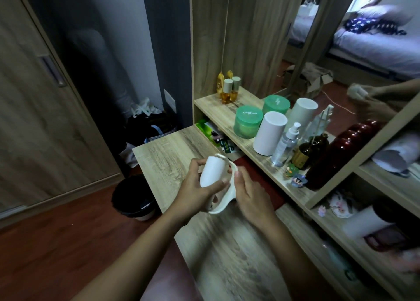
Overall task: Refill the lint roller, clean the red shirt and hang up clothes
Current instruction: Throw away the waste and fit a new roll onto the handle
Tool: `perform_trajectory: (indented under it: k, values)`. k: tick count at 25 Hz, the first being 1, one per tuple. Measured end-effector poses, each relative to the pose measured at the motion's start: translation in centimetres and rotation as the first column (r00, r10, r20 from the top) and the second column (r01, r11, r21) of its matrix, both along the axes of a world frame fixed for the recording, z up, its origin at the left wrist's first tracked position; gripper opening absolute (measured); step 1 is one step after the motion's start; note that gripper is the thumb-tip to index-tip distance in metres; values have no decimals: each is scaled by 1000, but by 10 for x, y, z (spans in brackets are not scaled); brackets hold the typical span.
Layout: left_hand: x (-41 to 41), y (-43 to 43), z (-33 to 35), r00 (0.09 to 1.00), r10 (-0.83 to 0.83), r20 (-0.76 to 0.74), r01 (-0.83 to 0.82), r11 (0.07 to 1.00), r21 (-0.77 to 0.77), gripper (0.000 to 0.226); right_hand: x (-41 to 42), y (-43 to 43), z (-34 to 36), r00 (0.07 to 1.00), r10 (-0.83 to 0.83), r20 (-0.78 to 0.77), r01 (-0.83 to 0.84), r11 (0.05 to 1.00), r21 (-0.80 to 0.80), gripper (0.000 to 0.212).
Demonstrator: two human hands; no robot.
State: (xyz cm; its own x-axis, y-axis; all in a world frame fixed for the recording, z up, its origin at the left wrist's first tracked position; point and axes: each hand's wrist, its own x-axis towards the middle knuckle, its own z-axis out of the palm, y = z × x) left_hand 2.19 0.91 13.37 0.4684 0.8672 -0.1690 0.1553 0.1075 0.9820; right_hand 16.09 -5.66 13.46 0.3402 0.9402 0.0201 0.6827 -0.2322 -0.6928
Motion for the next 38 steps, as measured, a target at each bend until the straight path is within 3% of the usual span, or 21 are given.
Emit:
perform_trajectory:
  k: [2,4,12,16,22,23,26,27,30,32,34,38]
  values:
    - [-6,2,2,1000,16,26,-15,999,-29,34,-5,-11,-10,996,69,48,-69,998,1,44]
    - [-11,5,3,1000,5,26,-4,999,-43,28,-15,-18,-20,997,75,-18,-74,996,54,42]
    - [-14,10,12,995,-95,-17,95,995,-23,33,-25,-23,-28,992,58,-114,-41,989,143,37]
    - [-12,10,19,991,-131,-24,132,990,52,31,-25,-24,-29,987,50,-150,-27,988,154,41]
    - [-10,6,24,982,-183,-51,188,974,125,34,-30,-28,-32,977,38,-208,10,974,227,30]
    - [-9,6,25,978,-194,-71,202,971,127,36,-31,-30,-33,966,35,-257,24,974,224,31]
    - [-6,13,31,957,-253,-145,272,954,128,37,-34,-35,-37,907,52,-417,-7,994,108,64]
    - [-6,18,33,942,-286,-177,311,940,138,35,-36,-37,-40,893,70,-444,-19,993,118,66]
    - [-7,30,45,862,-426,-274,473,871,135,35,-40,-39,-49,865,59,-499,29,986,167,42]
    - [-7,31,49,820,-496,-287,538,839,87,46,-40,-38,-54,880,40,-473,70,975,213,40]
    - [-6,32,48,807,-472,-355,537,837,107,54,-40,-37,-53,893,33,-450,92,963,252,38]
    - [-5,33,47,759,-334,-559,536,808,244,43,-40,-35,-54,889,26,-458,116,953,279,38]
